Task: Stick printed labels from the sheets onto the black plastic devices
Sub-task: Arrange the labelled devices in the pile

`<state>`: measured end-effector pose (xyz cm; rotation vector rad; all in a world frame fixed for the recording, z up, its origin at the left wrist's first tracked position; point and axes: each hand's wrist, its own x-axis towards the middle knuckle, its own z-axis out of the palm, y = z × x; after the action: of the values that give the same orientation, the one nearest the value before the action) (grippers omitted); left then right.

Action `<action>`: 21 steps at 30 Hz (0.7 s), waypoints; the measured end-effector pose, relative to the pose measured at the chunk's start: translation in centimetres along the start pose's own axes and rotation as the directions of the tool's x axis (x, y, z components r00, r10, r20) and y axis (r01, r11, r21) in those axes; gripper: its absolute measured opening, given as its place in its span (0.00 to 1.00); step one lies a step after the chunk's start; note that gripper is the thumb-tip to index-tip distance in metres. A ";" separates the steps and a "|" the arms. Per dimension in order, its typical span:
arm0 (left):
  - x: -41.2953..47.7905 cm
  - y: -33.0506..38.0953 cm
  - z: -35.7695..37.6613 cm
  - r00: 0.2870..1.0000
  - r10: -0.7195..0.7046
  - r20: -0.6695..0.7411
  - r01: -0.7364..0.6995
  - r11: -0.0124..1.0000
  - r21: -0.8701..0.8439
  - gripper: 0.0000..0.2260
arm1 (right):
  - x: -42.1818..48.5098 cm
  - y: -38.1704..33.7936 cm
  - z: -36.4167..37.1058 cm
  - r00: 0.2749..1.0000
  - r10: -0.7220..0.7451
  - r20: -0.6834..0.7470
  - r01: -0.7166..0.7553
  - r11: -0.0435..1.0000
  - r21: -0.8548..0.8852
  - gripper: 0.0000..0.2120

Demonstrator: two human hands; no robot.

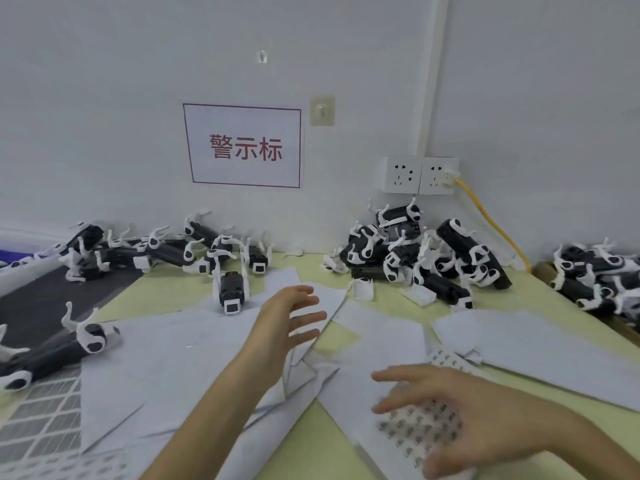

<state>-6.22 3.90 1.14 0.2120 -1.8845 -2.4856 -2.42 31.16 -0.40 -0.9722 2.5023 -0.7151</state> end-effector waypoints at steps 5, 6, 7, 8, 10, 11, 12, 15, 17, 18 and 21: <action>1.3 2.6 -5.4 0.955 0.278 -0.100 -0.221 0.897 0.383 0.07 | 1.6 0.4 3.1 0.998 0.037 -0.046 -0.043 0.989 -0.143 0.23; 2.0 2.9 -6.5 0.934 0.336 -0.125 -0.245 0.853 0.461 0.07 | 2.3 0.2 3.4 0.995 0.069 -0.072 -0.081 0.981 -0.178 0.22; 2.8 3.1 -7.7 0.913 0.383 -0.141 -0.253 0.803 0.540 0.07 | 3.2 0.2 3.6 0.991 0.092 -0.093 -0.110 0.969 -0.220 0.22; 3.7 3.2 -8.8 0.898 0.413 -0.153 -0.243 0.755 0.609 0.06 | 4.0 0.2 3.7 0.988 0.109 -0.109 -0.134 0.956 -0.260 0.25; 5.8 3.5 -11.2 0.881 0.432 -0.193 -0.189 0.696 0.692 0.08 | 5.9 0.2 3.8 0.979 0.148 -0.139 -0.186 0.928 -0.323 0.29; 6.9 3.8 -12.4 0.875 0.430 -0.225 -0.153 0.685 0.712 0.09 | 6.8 0.2 3.7 0.974 0.161 -0.159 -0.207 0.916 -0.343 0.30; 7.9 4.0 -13.6 0.867 0.425 -0.261 -0.117 0.682 0.722 0.11 | 7.9 0.2 3.6 0.970 0.164 -0.182 -0.220 0.909 -0.354 0.31; 10.4 5.1 -17.4 0.835 0.409 -0.368 -0.023 0.693 0.720 0.19 | 11.3 0.2 2.9 0.959 0.124 -0.253 -0.215 0.902 -0.375 0.33; 11.7 5.8 -20.0 0.819 0.401 -0.410 0.053 0.659 0.750 0.26 | 13.7 0.1 1.9 0.962 0.065 -0.265 -0.166 0.910 -0.379 0.31; 12.3 6.0 -21.2 0.813 0.401 -0.421 0.098 0.620 0.778 0.29 | 14.8 -0.1 1.2 0.967 0.034 -0.253 -0.129 0.920 -0.369 0.29; 14.3 6.7 -24.2 0.787 0.420 -0.452 0.201 0.519 0.831 0.35 | 18.1 -1.1 -1.3 0.974 -0.001 -0.224 -0.031 0.990 -0.141 0.29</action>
<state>-17.99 -22.43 -0.20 0.7515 -2.4270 -0.9117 -15.11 18.24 -1.35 -0.9676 2.7881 -0.6810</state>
